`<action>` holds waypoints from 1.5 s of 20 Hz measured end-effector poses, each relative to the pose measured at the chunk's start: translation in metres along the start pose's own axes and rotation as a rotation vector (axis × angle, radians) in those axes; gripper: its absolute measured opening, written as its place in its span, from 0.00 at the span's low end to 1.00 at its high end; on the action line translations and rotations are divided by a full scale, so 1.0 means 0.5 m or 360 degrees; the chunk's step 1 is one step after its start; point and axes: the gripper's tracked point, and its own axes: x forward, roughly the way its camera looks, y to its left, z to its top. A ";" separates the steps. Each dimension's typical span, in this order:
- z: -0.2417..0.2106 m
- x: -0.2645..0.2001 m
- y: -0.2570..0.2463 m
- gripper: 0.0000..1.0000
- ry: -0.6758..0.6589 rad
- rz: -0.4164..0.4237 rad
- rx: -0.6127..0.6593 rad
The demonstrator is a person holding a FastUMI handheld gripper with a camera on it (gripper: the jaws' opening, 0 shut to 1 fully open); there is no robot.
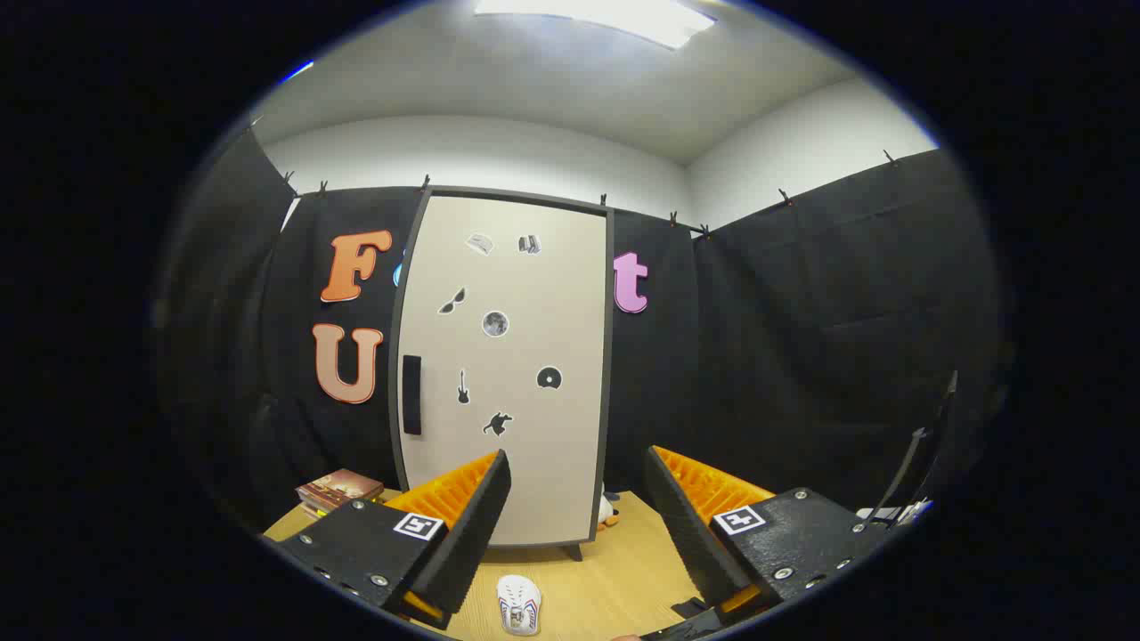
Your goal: Open the shoe cabinet door, grab the shoes and put them into the shoe cabinet, then close the shoe cabinet door.
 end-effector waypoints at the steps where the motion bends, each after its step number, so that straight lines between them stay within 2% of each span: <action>1: 0.004 -0.006 -0.004 0.95 0.0001 -0.0016 -0.0002; 9: -0.007 -0.018 0.000 0.95 0.0065 0.0023 -0.0013; 15: -0.004 0.026 0.028 0.95 0.0087 0.0096 0.0055; 23: -0.018 0.134 0.175 0.95 0.0161 0.0264 0.0214; 30: 0.009 0.250 0.322 0.95 0.0161 0.0350 0.0244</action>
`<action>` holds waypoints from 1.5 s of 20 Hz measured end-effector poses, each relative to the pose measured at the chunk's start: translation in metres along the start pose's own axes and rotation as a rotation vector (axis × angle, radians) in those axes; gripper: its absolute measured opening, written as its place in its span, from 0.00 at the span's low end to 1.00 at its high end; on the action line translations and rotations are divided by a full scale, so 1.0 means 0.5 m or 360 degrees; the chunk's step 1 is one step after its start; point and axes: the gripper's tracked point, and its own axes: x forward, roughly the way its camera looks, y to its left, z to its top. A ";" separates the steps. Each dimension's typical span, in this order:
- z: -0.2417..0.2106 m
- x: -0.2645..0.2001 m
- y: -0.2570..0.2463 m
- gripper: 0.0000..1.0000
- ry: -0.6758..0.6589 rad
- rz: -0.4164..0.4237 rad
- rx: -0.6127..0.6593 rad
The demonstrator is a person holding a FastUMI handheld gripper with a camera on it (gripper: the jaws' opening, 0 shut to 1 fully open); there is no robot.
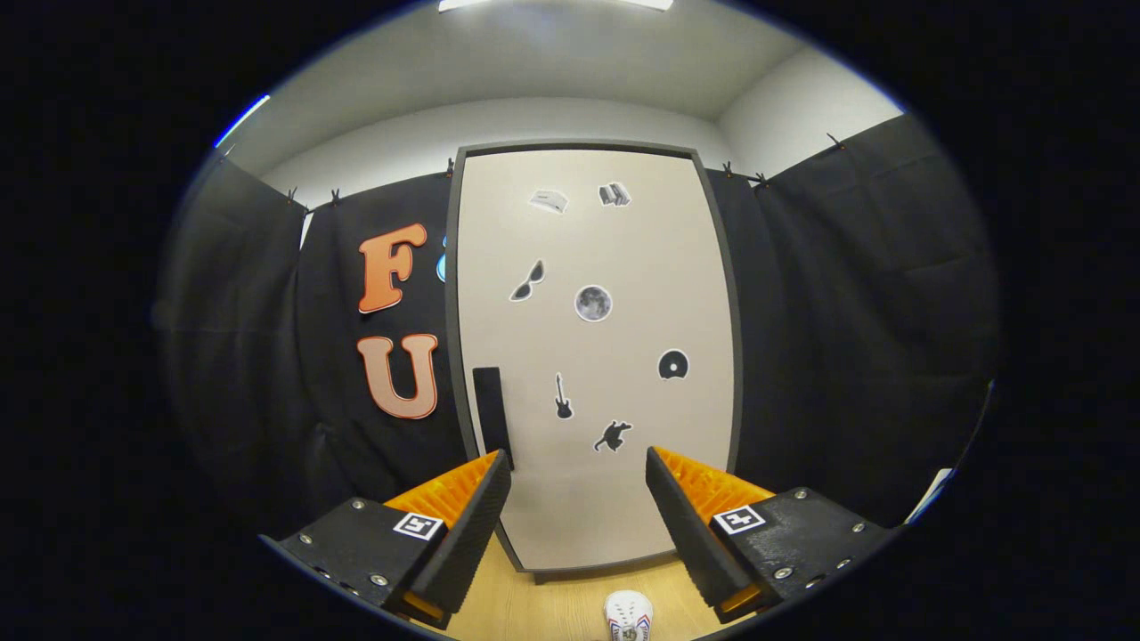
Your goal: Open the shoe cabinet door, grab the shoes and put them into the shoe cabinet, then close the shoe cabinet door.
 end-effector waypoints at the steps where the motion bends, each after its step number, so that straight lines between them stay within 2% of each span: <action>1: -0.003 0.020 0.018 0.95 0.0016 0.0012 -0.0003; 9: -0.029 0.182 0.150 0.93 0.0072 0.0087 -0.0234; 14: -0.050 0.252 0.161 0.86 0.0106 0.0015 -0.0257; 18: -0.070 0.279 0.162 0.69 0.0152 0.0032 -0.0211; 22: -0.082 0.281 0.164 0.38 0.0157 0.0085 -0.0137; 25: -0.078 0.264 0.162 0.30 0.0114 0.0099 -0.0172; 30: -0.058 0.201 0.153 0.28 0.0107 0.0199 -0.0144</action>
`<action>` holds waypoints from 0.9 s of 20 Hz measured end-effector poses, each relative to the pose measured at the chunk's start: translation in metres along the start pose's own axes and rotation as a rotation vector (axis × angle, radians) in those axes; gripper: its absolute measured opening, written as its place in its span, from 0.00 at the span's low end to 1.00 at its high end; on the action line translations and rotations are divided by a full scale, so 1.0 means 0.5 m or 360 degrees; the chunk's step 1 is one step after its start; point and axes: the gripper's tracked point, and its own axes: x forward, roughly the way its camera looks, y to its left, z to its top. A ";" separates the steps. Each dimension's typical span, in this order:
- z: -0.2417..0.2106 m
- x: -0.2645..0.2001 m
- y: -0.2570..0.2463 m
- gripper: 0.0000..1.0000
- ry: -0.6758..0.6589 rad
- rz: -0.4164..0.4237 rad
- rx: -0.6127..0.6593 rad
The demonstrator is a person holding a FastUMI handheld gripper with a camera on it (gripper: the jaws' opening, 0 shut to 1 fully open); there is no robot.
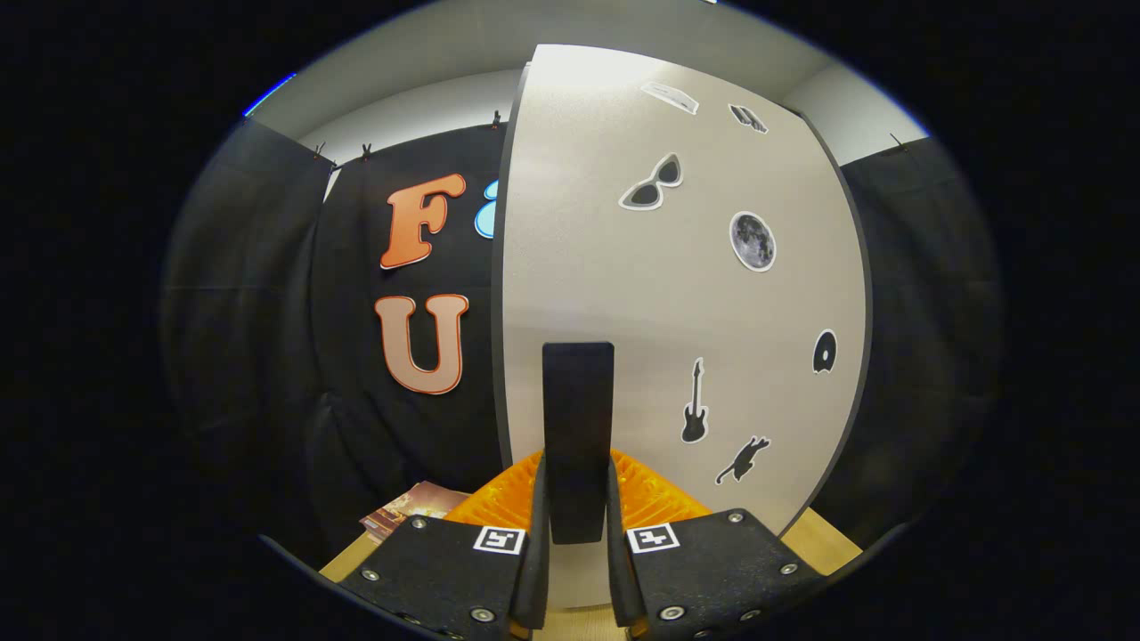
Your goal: Open the shoe cabinet door, grab the shoes and put them into the shoe cabinet, then close the shoe cabinet door.
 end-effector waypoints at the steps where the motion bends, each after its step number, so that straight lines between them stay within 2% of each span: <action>1: -0.001 -0.016 -0.005 0.28 -0.0001 0.0018 -0.0004; 6: 0.005 -0.096 -0.041 0.24 -0.0008 0.0048 0.0055; 15: -0.010 -0.208 -0.162 0.21 0.0029 -0.0152 0.0053; 18: -0.009 -0.247 -0.211 0.14 0.0039 -0.0241 0.0056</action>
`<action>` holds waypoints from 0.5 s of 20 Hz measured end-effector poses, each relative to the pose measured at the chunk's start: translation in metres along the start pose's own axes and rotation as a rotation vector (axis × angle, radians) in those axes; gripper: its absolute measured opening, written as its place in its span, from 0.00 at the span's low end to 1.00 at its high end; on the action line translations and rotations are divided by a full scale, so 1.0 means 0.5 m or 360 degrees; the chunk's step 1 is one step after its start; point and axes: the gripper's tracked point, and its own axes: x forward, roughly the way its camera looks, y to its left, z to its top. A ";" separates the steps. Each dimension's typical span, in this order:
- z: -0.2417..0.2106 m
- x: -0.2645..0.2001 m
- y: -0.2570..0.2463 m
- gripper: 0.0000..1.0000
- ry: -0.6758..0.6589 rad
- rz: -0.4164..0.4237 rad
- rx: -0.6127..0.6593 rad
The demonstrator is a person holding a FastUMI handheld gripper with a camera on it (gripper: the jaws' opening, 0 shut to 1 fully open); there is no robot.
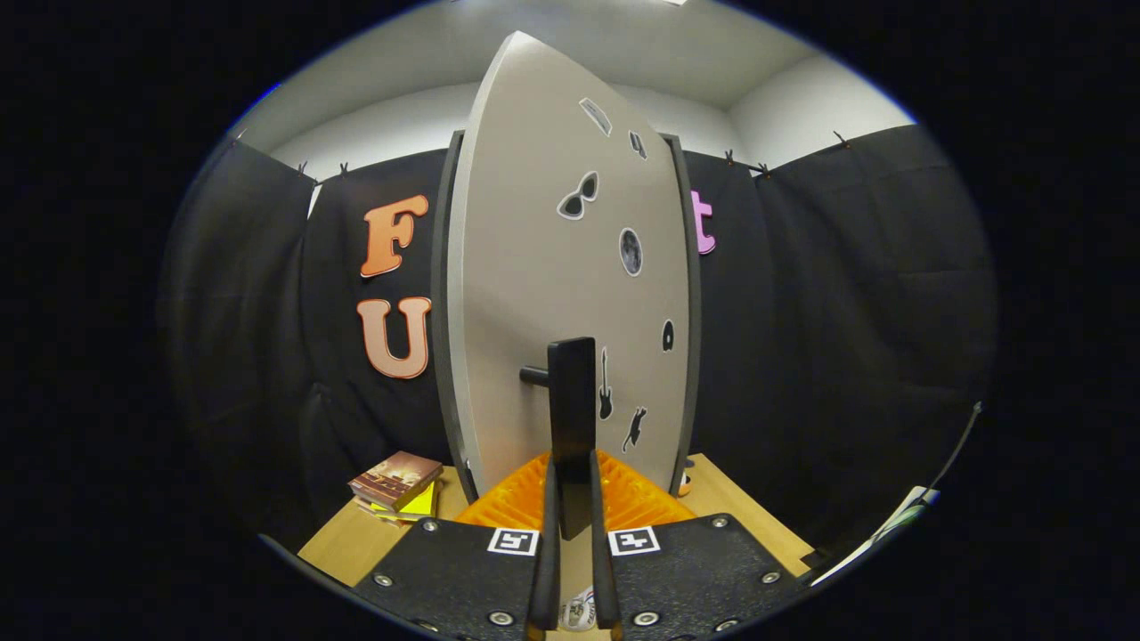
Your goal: Open the shoe cabinet door, grab the shoes and put them into the shoe cabinet, then close the shoe cabinet door.
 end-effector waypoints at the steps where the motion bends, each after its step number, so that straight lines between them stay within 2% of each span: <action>1: 0.000 -0.011 -0.019 0.13 0.0001 -0.0034 0.0008; 10: -0.005 -0.065 -0.207 0.10 -0.0009 -0.0389 0.0018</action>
